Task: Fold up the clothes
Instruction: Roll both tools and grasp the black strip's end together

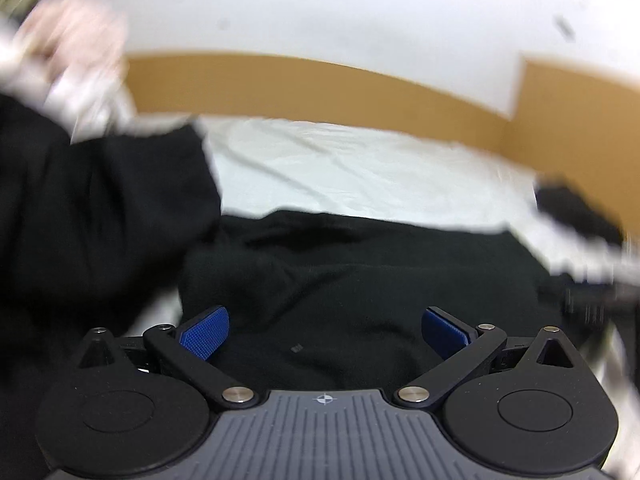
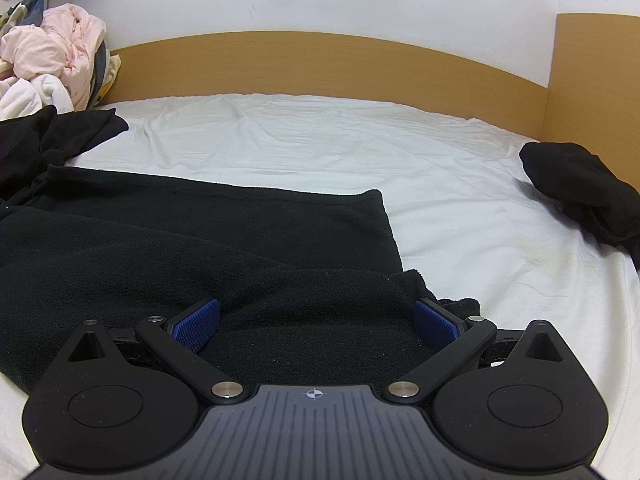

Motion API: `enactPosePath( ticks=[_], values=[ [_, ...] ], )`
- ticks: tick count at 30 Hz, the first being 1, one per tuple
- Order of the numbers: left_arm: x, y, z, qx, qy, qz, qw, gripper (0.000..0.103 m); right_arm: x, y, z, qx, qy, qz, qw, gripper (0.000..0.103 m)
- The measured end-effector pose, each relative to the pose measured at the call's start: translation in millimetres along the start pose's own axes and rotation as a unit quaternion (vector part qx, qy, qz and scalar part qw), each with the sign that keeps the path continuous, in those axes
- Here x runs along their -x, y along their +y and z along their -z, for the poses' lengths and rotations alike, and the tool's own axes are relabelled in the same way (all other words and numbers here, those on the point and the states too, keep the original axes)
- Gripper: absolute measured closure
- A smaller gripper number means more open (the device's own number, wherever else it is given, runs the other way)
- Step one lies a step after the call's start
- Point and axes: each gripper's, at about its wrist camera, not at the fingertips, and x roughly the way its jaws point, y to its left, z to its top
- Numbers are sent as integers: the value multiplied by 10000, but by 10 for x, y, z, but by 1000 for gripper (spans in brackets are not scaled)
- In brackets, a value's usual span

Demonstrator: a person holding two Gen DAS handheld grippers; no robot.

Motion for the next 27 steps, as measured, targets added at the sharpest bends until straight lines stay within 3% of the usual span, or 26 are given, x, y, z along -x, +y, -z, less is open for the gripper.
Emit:
enactPosePath(
  ticks=[3, 7, 11, 13, 15, 17, 19, 22, 23, 25, 26, 27],
  values=[
    [162, -108, -104, -1452, 118, 1, 9893, 1, -4, -1, 3, -1, 2, -1, 10000, 0],
    [109, -116, -113, -2305, 249, -370, 9721, 1, -55, 35, -40, 115, 42, 12, 9999, 0],
    [46, -197, -25, -2975, 111, -594, 9528, 1, 60, -87, -91, 601, -52, -360, 9975, 0],
    [97, -238, 75, -3512, 58, -577, 9345, 1, 214, -169, -137, 1002, -192, -532, 9934, 0],
    [155, -273, 156, -4041, 48, -484, 9134, 1, 496, -209, -200, 1710, -590, -699, 9810, 0],
    [217, -301, 207, -4546, 89, -307, 8901, 1, 755, -152, -228, 2756, -918, -652, 9546, 1],
    [211, -355, 258, -4970, 377, 26, 8669, 7, 959, -48, -190, 3898, -1117, -648, 9118, 1],
    [136, -443, 387, -5696, 621, 44, 8195, 22, 1028, 100, -26, 5191, -580, -996, 8469, 7],
    [108, -467, 431, -5934, 652, -15, 8023, 22, 1012, 130, 41, 5555, -426, -967, 8248, 15],
    [56, -471, 409, -6045, 713, -56, 7934, 24, 933, 146, 143, 6097, -369, -657, 7890, 21],
    [30, -471, 390, -6078, 796, -36, 7901, 25, 866, 152, 162, 6209, -326, -524, 7814, 21],
    [13, -478, 401, -6225, 877, -35, 7777, 29, 805, 161, 176, 6275, -259, -498, 7766, 21]
  ],
)
